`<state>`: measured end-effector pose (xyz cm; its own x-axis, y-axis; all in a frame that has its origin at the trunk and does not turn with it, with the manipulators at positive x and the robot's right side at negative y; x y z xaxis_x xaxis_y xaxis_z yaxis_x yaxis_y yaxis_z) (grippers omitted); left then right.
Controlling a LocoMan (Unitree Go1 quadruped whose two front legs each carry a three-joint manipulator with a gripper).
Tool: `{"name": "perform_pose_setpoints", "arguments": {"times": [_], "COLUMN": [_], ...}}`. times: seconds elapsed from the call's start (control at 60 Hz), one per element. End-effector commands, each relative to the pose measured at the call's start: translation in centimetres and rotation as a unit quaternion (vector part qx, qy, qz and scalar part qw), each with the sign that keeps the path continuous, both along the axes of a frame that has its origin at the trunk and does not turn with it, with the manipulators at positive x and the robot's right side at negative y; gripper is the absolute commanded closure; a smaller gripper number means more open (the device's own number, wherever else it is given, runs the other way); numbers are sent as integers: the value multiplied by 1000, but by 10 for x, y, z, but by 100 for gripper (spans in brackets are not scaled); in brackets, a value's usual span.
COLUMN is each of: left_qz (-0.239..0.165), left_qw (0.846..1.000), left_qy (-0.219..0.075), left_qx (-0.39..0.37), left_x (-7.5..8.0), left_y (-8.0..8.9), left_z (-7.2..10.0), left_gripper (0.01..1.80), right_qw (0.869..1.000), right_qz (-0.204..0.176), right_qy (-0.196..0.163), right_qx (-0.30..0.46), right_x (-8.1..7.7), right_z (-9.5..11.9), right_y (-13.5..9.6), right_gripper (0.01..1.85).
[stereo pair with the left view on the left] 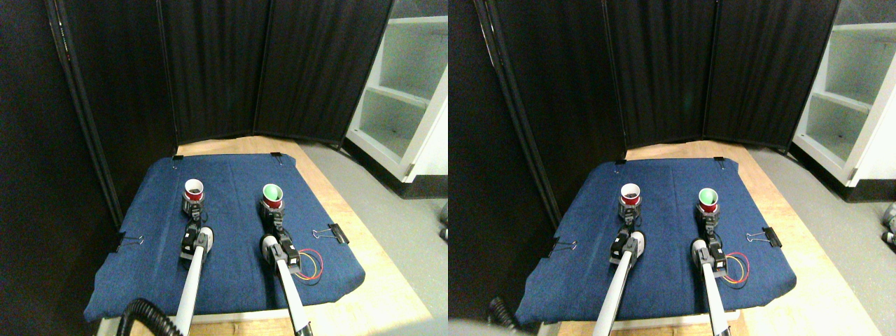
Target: Pour (bimanual)
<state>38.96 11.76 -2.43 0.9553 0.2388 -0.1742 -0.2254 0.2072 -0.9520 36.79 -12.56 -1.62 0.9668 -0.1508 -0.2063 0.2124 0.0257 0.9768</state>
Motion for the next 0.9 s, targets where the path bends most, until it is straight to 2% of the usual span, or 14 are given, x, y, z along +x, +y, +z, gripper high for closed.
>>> {"name": "perform_pose_setpoints", "arguments": {"times": [0.017,0.117,0.25,0.4,0.717,0.833,0.9], "left_qz": [-11,-24,-29,-47,-64,-74,-79], "left_qw": [1000,999,999,998,997,997,997], "left_qy": [-22,-21,-23,-24,-17,-10,-6], "left_qx": [-4,-12,-18,-27,-30,-26,-21], "left_x": [0,-1,-3,-6,-7,-5,-5], "left_y": [-5,-11,-16,-23,-37,-43,-45], "left_z": [18,30,40,52,63,66,68], "left_gripper": [180,180,180,180,180,180,180], "right_qw": [999,998,998,997,996,991,992], "right_qz": [3,4,10,12,21,43,46], "right_qy": [-28,-33,-41,-49,-60,-66,-68], "right_qx": [-15,-50,-36,-55,-58,-104,-95], "right_x": [1,-1,-2,-2,-1,1,4], "right_z": [19,32,41,54,74,85,88], "right_y": [-3,-5,-6,-7,-3,-1,0], "right_gripper": [184,180,177,171,184,176,183]}}
